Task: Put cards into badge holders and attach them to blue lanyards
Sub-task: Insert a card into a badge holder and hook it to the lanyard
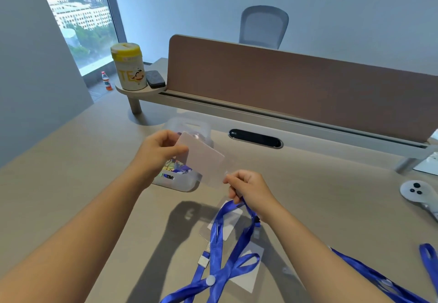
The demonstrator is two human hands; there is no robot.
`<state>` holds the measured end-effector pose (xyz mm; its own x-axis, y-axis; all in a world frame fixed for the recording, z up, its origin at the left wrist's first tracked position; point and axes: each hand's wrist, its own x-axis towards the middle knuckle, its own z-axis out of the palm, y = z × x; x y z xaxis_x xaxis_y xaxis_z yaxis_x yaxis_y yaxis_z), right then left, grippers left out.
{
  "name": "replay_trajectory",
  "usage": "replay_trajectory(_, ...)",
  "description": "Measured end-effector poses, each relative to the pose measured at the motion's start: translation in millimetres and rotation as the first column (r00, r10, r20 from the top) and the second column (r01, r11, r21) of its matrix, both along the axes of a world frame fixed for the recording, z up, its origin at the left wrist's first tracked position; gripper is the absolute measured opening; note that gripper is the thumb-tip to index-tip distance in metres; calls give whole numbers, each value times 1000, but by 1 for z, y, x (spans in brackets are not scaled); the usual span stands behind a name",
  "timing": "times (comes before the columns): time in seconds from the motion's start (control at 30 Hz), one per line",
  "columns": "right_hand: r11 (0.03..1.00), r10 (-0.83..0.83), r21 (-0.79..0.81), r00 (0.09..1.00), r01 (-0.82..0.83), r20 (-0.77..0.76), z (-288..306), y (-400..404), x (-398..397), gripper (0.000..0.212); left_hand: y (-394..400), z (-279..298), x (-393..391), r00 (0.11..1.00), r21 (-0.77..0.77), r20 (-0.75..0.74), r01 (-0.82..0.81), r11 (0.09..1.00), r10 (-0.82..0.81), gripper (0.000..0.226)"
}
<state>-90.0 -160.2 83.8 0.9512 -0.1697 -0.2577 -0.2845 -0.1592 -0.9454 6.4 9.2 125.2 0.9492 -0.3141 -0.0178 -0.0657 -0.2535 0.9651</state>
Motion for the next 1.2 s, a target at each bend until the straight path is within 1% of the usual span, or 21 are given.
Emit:
replay_trajectory(0.07,998,-16,51,997,20,-73,-1,-6,1,32,3,-7,1,999,-33,-32,30,999,-31,23)
replay_trajectory(0.13,993,-10,117,983,31,-182,-2,-13,3,36,5,-13,3,998,-19,-24,57,998,-57,27)
replay_trajectory(0.23,988,62,155,937,-9,-344,-2,-22,4,31,6,-19,3,990,105,55,120,987,-126,34)
replay_trajectory(0.3,989,47,147,919,12,-393,-3,-27,5,25,8,-24,2,979,220,109,145,965,-172,39)
replay_trajectory(0.33,990,24,139,916,35,-400,-4,-28,6,23,9,-26,1,971,303,139,144,942,-193,39)
replay_trajectory(0.37,987,-1,146,918,64,-397,-4,-30,7,22,11,-29,1,960,404,162,147,903,-229,35)
replay_trajectory(0.43,973,-57,191,931,133,-360,-4,-31,9,21,12,-34,2,933,618,131,188,764,-335,23)
replay_trajectory(0.47,965,-92,204,939,166,-330,-4,-32,10,20,13,-37,3,924,699,72,223,680,-376,32)
replay_trajectory(0.5,960,-125,205,946,191,-299,-3,-31,12,20,13,-41,3,920,743,1,262,617,-392,45)
replay_trajectory(0.53,959,-149,195,951,206,-269,-3,-30,13,19,13,-43,1,921,752,-64,298,588,-385,54)
replay_trajectory(0.57,963,-161,175,957,206,-240,-2,-28,14,20,12,-43,0,922,742,-90,314,593,-376,58)
replay_trajectory(0.6,970,-163,146,964,196,-213,-2,-26,15,21,9,-43,-2,925,720,-87,315,618,-370,58)
replay_trajectory(0.73,990,-135,31,979,141,-151,0,-16,18,23,-9,-42,-6,937,585,20,272,764,-349,40)
replay_trajectory(0.8,993,-112,11,983,115,-145,1,-12,19,19,-22,-42,-11,937,505,36,283,815,-348,35)
replay_trajectory(0.87,995,-91,36,986,97,-143,3,-9,18,17,-35,-42,-16,932,446,56,298,844,-359,35)
replay_trajectory(1.0,991,-74,104,989,87,-125,6,-8,17,18,-48,-42,-21,930,421,111,275,865,-350,33)
replay_trajectory(1.07,993,-64,96,992,75,-106,7,-8,16,19,-49,-43,-21,926,435,159,246,866,-342,30)
replay_trajectory(1.13,997,-53,45,995,57,-89,6,-9,15,22,-48,-43,-19,908,488,218,215,846,-356,28)
replay_trajectory(1.2,999,-39,6,996,40,-80,6,-8,15,22,-47,-42,-20,852,574,332,158,804,-405,27)
